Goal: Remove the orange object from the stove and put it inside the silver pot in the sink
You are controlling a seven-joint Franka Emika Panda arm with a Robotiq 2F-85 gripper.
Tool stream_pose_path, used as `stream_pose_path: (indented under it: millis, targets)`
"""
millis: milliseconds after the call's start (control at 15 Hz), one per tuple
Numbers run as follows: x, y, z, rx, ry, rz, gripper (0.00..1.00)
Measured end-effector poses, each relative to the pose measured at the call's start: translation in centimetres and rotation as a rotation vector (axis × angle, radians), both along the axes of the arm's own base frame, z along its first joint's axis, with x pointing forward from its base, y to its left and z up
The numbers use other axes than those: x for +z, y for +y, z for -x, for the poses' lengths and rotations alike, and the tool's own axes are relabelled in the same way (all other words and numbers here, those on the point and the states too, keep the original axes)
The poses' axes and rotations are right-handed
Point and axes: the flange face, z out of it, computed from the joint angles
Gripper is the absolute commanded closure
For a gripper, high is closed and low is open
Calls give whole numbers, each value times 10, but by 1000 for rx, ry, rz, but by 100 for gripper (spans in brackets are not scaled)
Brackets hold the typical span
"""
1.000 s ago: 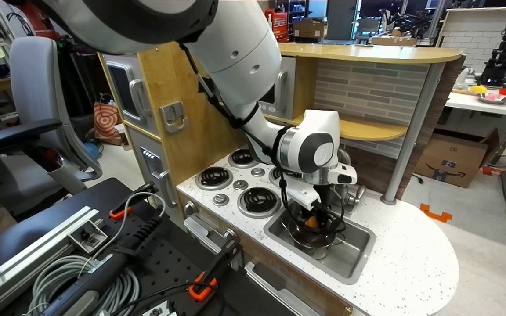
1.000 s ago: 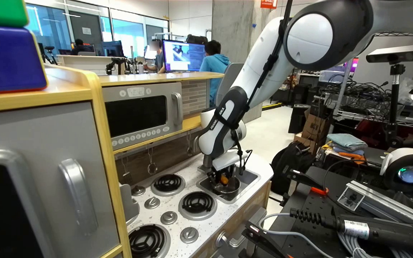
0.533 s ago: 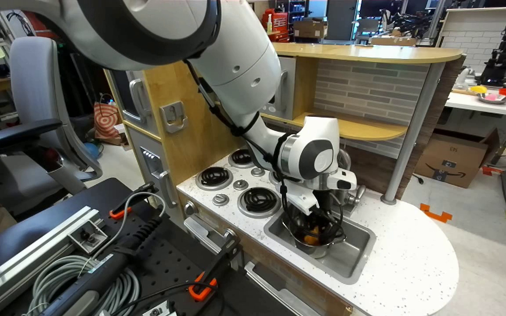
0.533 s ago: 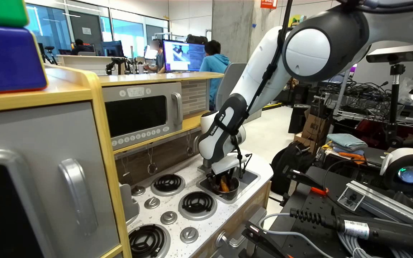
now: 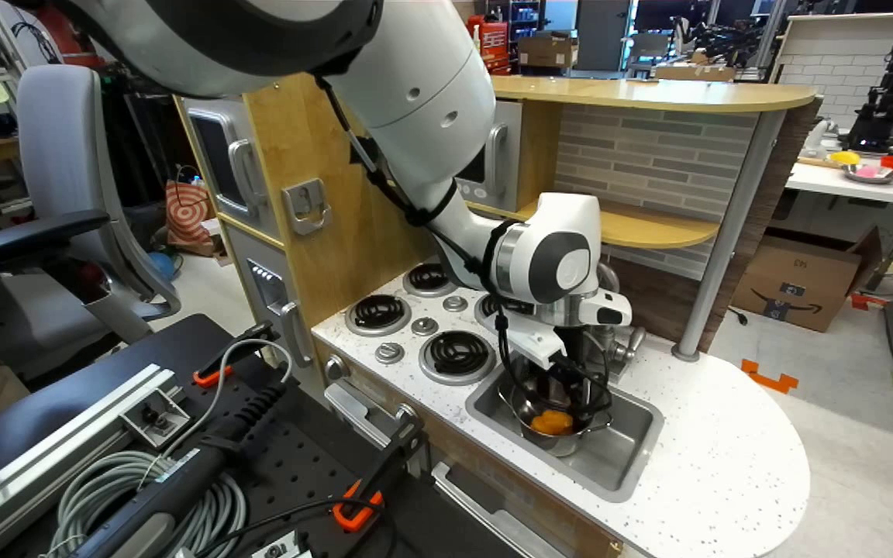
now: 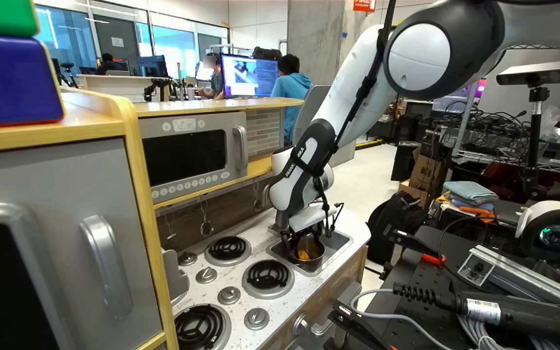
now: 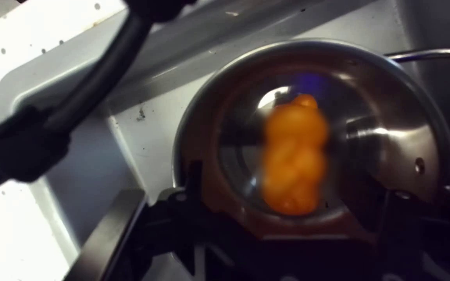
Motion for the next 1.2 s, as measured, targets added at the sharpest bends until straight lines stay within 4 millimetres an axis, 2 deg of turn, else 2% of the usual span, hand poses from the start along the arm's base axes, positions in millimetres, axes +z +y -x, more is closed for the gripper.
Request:
stream_pose_path:
  millis: [133, 267, 333, 400, 600, 933, 1200]
  targets:
    - [14, 0, -3, 23, -8, -5, 1]
    - [32, 0, -5, 50, -23, -11, 17]
    - [40, 0, -5, 64, -27, -14, 15]
    - [55, 0, -2, 100, -17, -21, 4]
    - [76, -3, 7, 203, 26, -15, 0]
    - [142, -16, 18, 349, 37, -1, 0]
    - [187, -24, 31, 360, 77, -6, 0]
